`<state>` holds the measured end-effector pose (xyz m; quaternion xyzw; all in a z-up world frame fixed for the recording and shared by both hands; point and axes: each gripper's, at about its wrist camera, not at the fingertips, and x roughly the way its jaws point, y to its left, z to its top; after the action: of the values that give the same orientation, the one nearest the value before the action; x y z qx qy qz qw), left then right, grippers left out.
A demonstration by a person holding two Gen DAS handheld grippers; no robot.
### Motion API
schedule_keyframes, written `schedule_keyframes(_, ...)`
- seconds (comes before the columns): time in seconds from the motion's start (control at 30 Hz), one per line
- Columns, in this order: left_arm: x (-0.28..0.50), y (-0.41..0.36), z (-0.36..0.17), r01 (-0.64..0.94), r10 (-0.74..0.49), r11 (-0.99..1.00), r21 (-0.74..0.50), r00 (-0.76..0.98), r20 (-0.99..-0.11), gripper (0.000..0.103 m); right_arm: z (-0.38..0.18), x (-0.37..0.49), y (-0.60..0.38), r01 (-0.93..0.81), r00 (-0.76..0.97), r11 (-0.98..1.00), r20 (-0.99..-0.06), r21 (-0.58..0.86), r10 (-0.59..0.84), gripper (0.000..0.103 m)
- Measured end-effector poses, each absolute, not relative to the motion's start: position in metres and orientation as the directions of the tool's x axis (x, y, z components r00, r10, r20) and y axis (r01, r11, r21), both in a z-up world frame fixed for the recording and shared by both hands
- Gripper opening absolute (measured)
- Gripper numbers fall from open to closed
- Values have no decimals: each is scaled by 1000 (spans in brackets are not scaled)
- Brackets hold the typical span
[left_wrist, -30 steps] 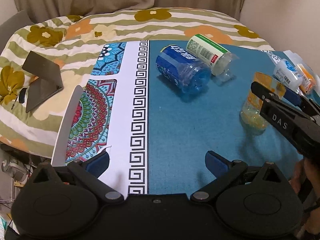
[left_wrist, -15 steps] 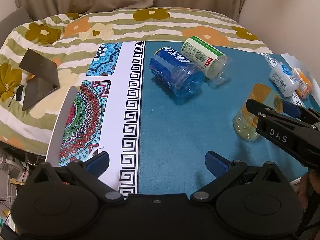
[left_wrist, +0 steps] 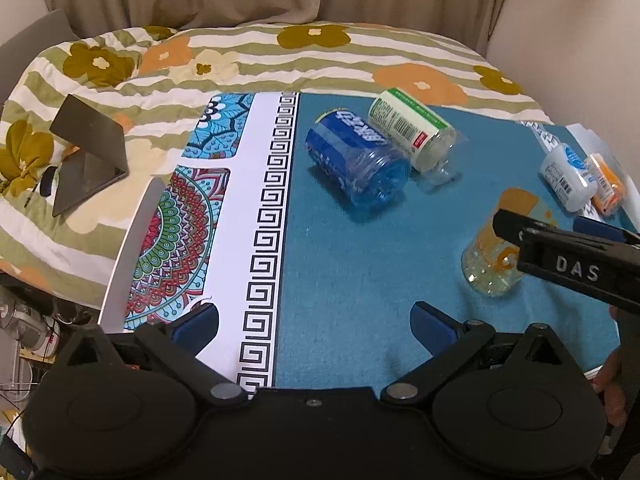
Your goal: Flip cup upright
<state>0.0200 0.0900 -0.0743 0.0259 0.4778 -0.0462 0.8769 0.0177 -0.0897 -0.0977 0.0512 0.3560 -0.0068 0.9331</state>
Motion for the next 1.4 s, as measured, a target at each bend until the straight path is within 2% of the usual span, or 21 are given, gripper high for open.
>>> schedule_keyframes(0.17, 13, 80, -52, 115, -62, 993, 4, 569, -820, 103, -69, 8, -108, 42, 726, 995, -686, 94, 35, 103)
schedule_keyframes(0.53, -5, 45, 0, 156, -77, 987, 23, 604, -793, 103, -7, -20, -160, 80, 606, 997, -794, 12, -39, 103)
schedule_keyframes(0.8, -22, 25, 4, 171, -64, 984, 56, 627, -777, 103, -13, -40, -191, 110, 517, 993, -856, 30, -31, 103)
schedule_keyframes(1.4, -32, 13, 2, 168, -57, 983, 67, 641, -765, 103, -15, -56, -205, 137, 531, 990, -846, 27, -50, 103)
